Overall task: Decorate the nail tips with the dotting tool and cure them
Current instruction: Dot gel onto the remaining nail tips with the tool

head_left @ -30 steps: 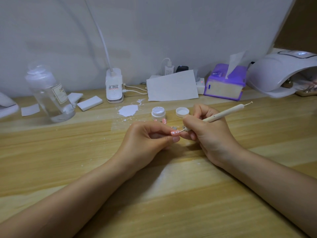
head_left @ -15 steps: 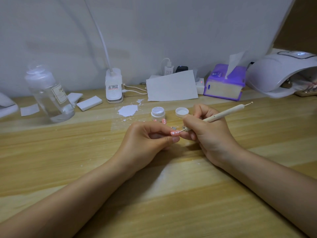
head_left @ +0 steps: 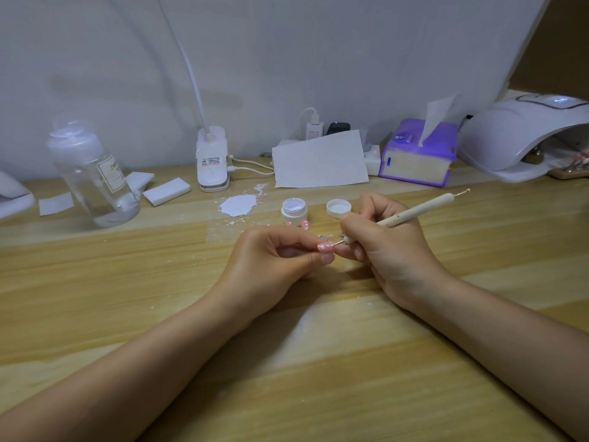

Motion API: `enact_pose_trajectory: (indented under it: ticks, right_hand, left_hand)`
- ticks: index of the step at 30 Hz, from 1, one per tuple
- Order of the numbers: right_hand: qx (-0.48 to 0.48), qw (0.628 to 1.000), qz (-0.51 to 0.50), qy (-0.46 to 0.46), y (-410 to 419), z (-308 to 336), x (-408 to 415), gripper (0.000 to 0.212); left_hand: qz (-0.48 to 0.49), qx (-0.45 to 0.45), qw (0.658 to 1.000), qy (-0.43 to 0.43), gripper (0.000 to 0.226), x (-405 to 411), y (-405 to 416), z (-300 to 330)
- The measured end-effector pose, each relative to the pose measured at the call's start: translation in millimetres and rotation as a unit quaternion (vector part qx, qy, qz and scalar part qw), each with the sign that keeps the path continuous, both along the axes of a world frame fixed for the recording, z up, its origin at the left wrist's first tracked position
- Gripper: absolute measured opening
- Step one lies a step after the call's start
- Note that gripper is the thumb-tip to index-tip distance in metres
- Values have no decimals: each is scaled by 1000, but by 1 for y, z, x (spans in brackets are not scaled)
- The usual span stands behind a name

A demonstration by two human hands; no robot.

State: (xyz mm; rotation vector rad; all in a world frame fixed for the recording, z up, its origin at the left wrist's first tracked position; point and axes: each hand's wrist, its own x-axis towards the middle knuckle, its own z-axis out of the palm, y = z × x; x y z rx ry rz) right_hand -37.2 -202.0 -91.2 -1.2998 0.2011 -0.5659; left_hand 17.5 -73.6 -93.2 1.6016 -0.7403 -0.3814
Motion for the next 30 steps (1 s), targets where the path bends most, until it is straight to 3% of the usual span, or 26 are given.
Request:
enact_pose_trajectory:
  ticks: [30]
  right_hand:
    - [-8, 1000, -6, 4, 0, -1, 0, 50]
  left_hand:
    - [2, 6, 1000, 2, 9, 0, 0, 0]
